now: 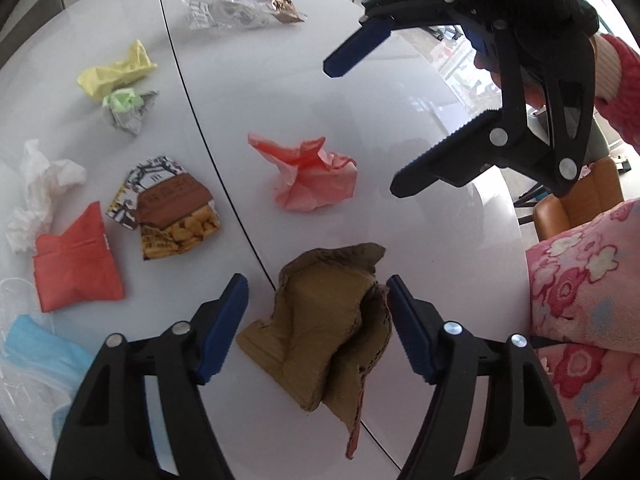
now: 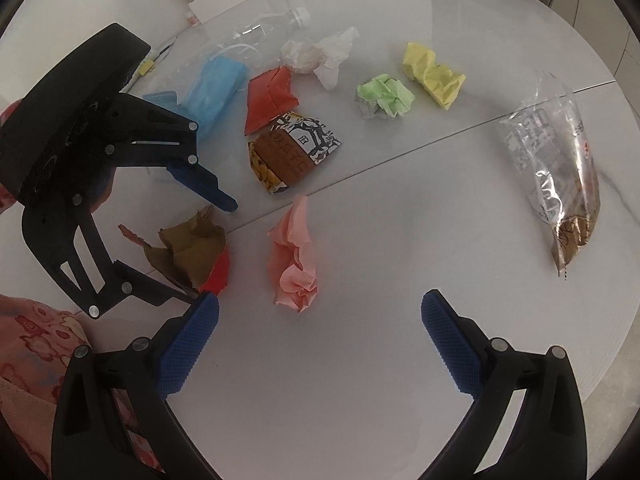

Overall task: Collect trash
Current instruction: 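Grasp the brown paper bag with red cup using the left gripper, then grasp the pink crumpled paper with the right gripper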

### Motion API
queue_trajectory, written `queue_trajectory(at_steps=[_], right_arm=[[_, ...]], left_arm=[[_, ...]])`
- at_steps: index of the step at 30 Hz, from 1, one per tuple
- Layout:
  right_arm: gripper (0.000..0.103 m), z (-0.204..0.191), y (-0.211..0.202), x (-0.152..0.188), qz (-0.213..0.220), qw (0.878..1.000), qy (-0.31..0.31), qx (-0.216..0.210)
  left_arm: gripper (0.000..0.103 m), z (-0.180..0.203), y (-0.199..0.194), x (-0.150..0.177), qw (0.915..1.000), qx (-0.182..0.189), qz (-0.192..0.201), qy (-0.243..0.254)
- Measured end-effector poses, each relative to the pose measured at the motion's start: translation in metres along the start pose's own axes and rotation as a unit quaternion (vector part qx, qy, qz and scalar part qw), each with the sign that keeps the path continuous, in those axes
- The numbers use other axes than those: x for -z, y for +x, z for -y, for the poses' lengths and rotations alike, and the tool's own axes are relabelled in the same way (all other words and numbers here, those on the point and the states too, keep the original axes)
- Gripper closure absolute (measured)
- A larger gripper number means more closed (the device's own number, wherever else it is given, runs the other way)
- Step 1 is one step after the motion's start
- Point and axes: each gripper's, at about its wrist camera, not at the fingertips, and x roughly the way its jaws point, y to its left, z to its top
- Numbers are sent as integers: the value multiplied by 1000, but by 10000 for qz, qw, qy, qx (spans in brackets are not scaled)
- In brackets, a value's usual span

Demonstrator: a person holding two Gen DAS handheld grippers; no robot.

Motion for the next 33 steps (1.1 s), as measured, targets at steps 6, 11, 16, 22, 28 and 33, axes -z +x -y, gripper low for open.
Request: queue_trajectory(at_steps=[6, 11, 16, 22, 28, 33], right_arm=[[3, -5, 12, -11, -165, 9993, -257, -206], [3, -16, 20, -18, -187, 9983, -492, -268], [12, -29, 30, -25, -168, 9977, -620, -201], [33, -42, 37, -26, -55, 9976, -685, 120], [72, -56, 43, -30, -19, 9957, -706, 604], [73, -59, 38, -25, 121, 9976, -406, 544]], left_arm=[[37, -3, -3, 6, 9990, 152, 83, -420], [41, -7, -7, 20, 9975, 144, 228, -652], [54, -3, -10, 26, 9958, 57, 320, -854], [54, -5, -14, 35, 9899, -18, 435, -1350], [54, -8, -28, 56, 9747, -60, 668, -2132], [54, 4, -45, 70, 9611, -138, 930, -2598]])
